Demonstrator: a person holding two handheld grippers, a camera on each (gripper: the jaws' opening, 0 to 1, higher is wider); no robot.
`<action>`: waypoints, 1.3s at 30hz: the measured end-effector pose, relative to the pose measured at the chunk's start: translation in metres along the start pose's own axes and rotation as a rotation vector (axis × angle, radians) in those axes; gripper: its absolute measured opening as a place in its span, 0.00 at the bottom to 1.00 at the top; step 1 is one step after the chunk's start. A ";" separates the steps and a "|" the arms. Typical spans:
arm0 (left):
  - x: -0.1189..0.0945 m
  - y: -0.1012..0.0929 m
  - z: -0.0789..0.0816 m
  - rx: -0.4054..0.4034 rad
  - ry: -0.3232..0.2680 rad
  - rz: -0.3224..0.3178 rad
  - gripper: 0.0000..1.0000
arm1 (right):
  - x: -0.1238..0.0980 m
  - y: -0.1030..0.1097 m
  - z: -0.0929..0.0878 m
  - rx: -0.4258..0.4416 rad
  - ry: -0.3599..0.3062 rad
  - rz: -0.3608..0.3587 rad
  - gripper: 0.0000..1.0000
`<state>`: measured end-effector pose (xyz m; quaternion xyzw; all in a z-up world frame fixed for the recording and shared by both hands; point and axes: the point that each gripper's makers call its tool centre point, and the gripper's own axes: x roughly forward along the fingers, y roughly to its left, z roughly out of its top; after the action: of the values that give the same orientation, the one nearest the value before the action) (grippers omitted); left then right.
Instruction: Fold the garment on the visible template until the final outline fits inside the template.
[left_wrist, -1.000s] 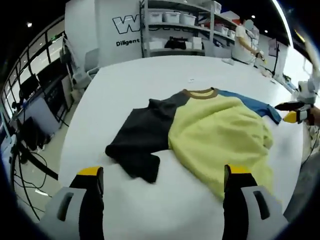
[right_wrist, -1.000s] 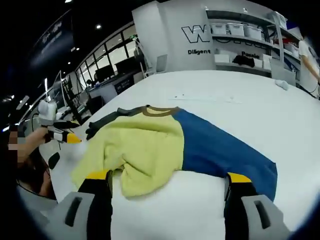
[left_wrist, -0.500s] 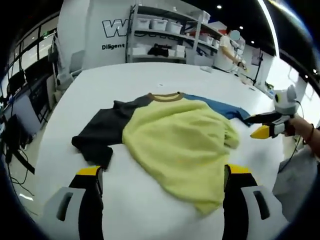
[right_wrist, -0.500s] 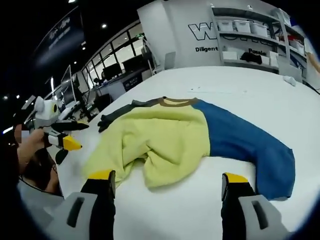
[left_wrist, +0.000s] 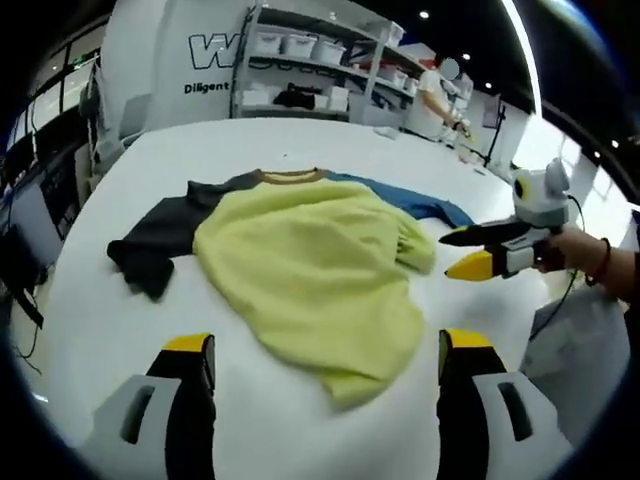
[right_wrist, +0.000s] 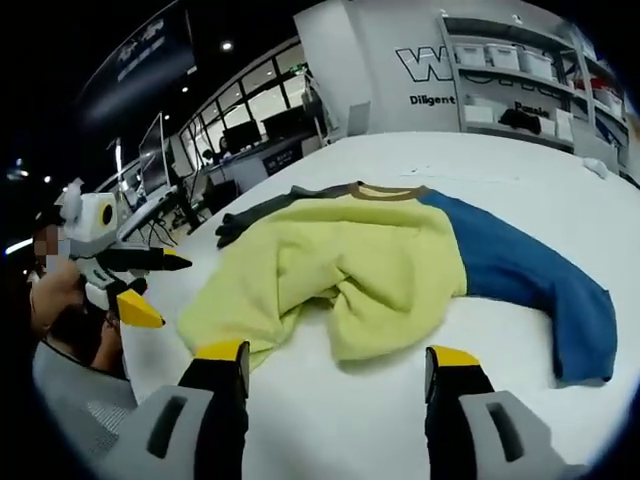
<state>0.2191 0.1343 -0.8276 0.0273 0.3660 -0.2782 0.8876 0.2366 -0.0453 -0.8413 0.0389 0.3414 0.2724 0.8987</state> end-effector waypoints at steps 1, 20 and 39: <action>0.001 -0.001 -0.002 0.008 0.008 0.003 0.86 | 0.000 0.000 -0.001 0.001 0.002 0.002 0.69; 0.009 -0.018 -0.025 0.029 0.060 -0.016 0.34 | 0.023 -0.003 0.004 -0.011 -0.080 -0.029 0.26; 0.002 -0.019 -0.013 0.149 0.041 -0.033 0.03 | 0.002 -0.009 0.039 -0.029 -0.147 -0.002 0.00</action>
<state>0.2027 0.1207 -0.8357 0.0930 0.3625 -0.3188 0.8708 0.2666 -0.0468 -0.8154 0.0453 0.2708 0.2726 0.9221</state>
